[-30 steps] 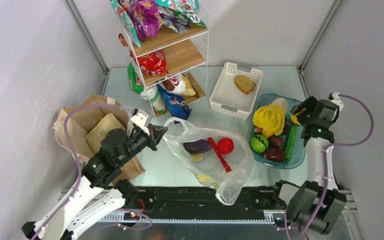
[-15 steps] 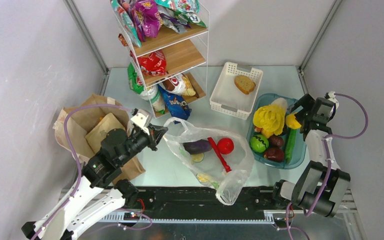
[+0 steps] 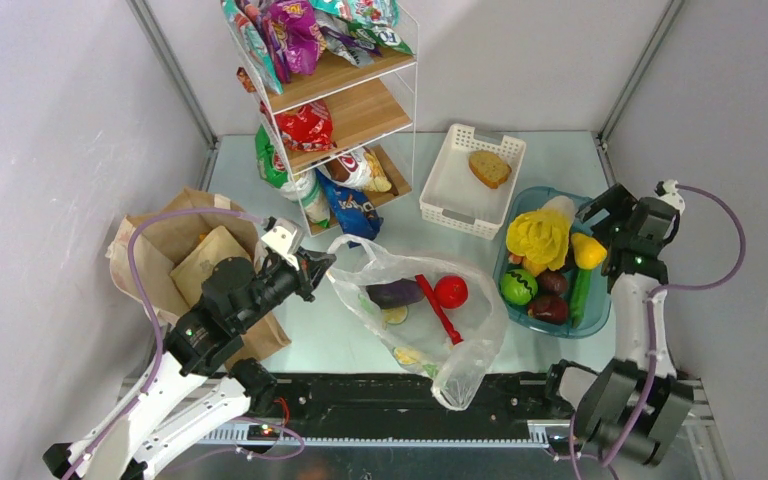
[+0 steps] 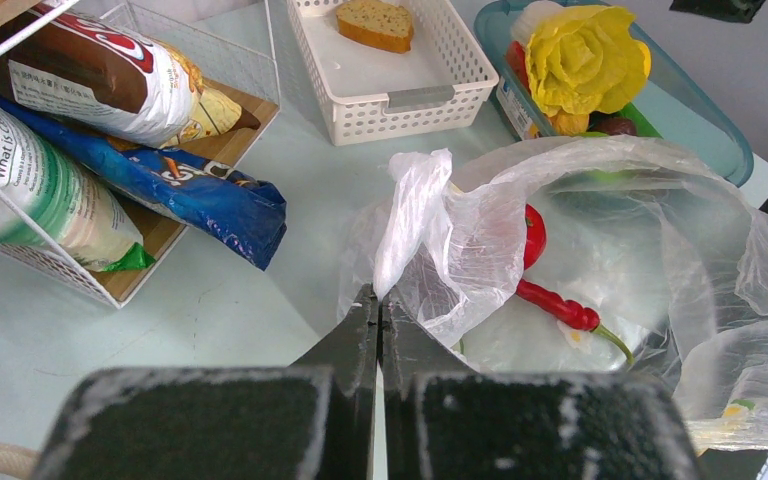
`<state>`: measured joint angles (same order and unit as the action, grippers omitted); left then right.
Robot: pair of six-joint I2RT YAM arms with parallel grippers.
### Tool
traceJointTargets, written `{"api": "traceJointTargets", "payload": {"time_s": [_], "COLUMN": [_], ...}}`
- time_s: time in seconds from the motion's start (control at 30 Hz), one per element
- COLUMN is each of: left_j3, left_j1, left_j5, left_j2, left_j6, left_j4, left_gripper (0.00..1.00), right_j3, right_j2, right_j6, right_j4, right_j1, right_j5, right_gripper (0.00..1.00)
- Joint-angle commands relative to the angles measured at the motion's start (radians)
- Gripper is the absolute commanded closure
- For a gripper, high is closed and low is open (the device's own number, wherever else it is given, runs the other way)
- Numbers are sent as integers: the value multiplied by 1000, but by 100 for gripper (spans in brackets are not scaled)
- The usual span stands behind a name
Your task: Untie the knot of the grocery bags and take out the mixed food
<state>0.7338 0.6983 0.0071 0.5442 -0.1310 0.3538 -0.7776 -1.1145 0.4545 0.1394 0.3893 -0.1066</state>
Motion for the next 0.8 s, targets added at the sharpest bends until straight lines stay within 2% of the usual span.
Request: {"api": "traceJointTargets", "payload": {"time_s": [0.0, 0.17, 0.2, 0.3, 0.4, 0.43, 0.5, 0.77], "left_j3": [5, 5, 5, 3, 3, 3, 3, 2], "left_j1": [2, 3, 2, 2, 2, 2, 2, 2], "left_j5": [-1, -1, -2, -3, -4, -4, -4, -4], "left_j2": [-5, -2, -1, 0, 0, 0, 0, -16], "left_j6": [8, 8, 8, 9, 12, 14, 15, 18], "left_j4": [-22, -23, -23, -21, -21, -21, -21, -22], "left_gripper": [100, 100, 100, 100, 100, 100, 100, 100], "right_j3": [9, 12, 11, -1, -9, -10, -17, -41], "right_j2": [173, 349, 374, 402, 400, 391, 368, 253], "right_j6": [-8, -18, -27, -43, -55, -67, -77, -29], "right_j4": [40, 100, 102, 129, 158, 166, 182, 151], "right_j1": [-61, -233, -305, -473, -714, -768, -957, -1347], "right_j5": [-105, -201, -238, -278, -193, -129, -39, 85], "right_gripper": [4, 10, 17, 25, 33, 35, 38, 42]}}
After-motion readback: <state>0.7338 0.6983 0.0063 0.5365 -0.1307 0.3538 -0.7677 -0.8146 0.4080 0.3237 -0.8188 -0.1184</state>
